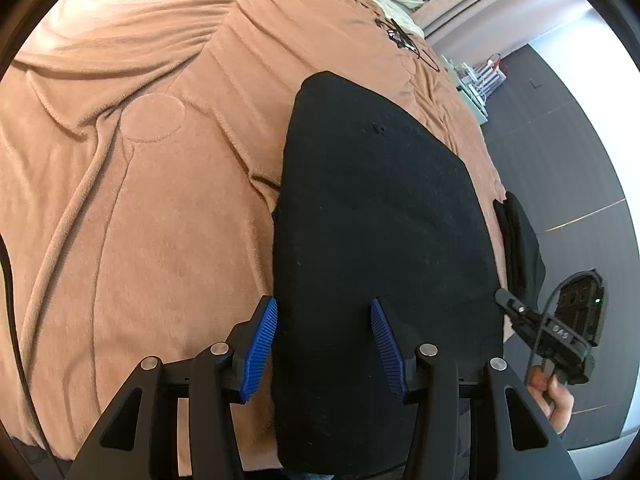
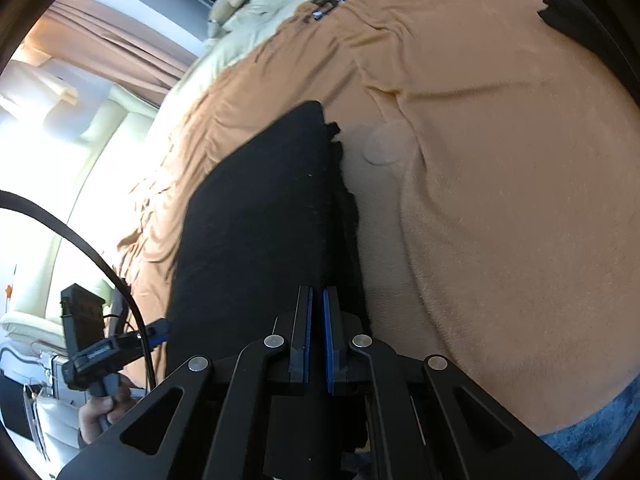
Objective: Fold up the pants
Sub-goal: 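Grasp the folded black pants edge with the left tool while the right tool grasps the stack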
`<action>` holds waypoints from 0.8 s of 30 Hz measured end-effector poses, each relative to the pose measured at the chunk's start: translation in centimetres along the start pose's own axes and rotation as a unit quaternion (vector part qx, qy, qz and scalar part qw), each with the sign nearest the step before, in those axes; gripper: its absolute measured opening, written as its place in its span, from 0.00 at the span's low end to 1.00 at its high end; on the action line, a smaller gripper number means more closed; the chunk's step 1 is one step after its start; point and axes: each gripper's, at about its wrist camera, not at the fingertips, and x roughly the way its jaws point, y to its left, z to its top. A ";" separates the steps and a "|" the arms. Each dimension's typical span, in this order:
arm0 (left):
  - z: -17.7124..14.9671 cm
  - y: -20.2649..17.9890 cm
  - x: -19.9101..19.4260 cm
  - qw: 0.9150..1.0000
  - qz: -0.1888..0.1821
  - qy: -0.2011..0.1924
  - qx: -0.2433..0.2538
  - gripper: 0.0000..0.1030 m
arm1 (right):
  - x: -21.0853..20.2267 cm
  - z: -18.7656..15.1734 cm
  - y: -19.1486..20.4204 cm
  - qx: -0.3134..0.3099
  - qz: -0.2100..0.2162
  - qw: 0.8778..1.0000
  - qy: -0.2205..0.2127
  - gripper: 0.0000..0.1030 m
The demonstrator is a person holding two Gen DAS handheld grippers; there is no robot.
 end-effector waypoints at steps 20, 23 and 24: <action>2.3 2.0 1.1 0.999 -0.032 -0.001 -0.026 0.50 | 4.2 4.6 -0.1 -0.041 0.031 0.996 0.073 0.55; 2.7 2.0 1.5 0.999 -0.033 0.001 -0.029 0.50 | 5.6 5.1 -0.7 -0.038 0.044 0.994 0.096 0.55; 2.8 2.0 1.7 0.999 -0.035 0.003 -0.031 0.50 | 6.1 5.3 -1.0 -0.039 0.049 0.992 0.105 0.55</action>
